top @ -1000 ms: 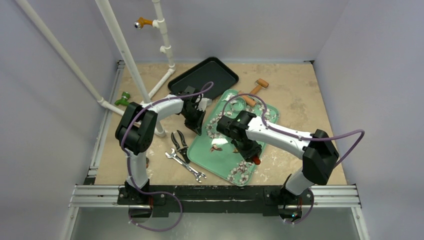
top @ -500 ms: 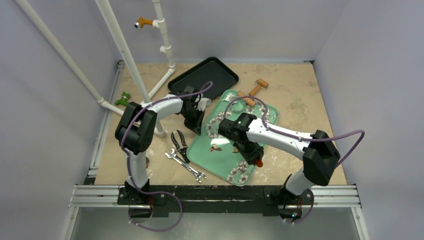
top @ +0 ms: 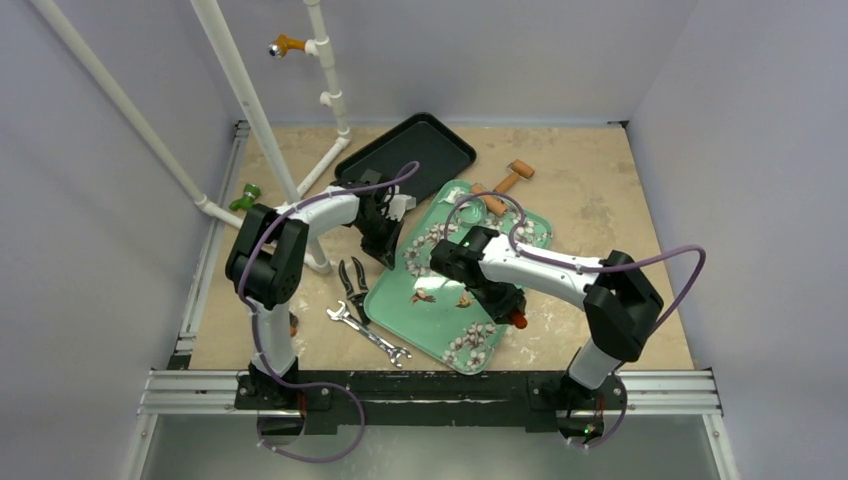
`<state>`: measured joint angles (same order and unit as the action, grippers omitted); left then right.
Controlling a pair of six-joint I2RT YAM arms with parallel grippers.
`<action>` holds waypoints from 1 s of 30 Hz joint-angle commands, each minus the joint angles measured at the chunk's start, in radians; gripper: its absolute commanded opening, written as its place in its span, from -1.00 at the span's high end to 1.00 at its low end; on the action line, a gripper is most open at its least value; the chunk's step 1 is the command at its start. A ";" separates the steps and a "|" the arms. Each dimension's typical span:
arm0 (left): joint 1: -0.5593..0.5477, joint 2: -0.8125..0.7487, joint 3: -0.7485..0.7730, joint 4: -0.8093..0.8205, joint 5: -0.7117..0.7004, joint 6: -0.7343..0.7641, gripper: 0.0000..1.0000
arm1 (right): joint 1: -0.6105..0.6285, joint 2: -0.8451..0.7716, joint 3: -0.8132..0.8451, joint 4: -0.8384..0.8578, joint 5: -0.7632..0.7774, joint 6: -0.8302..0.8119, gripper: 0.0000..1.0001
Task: Roll out the dumpling wrappers from the dough
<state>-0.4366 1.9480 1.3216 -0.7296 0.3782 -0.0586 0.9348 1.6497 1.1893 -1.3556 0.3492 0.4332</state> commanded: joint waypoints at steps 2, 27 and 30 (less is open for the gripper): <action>0.016 -0.073 0.011 -0.025 0.000 0.016 1.00 | -0.002 0.046 0.031 -0.022 0.029 0.006 1.00; 0.016 -0.066 0.003 0.002 0.033 -0.007 1.00 | -0.002 0.176 0.138 0.052 0.054 0.029 1.00; 0.015 -0.067 -0.004 0.007 0.034 -0.009 1.00 | -0.003 0.180 0.153 0.083 0.072 0.042 1.00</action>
<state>-0.4313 1.9476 1.3216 -0.7212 0.3794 -0.0593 0.9348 1.8141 1.2812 -1.3952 0.3599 0.4522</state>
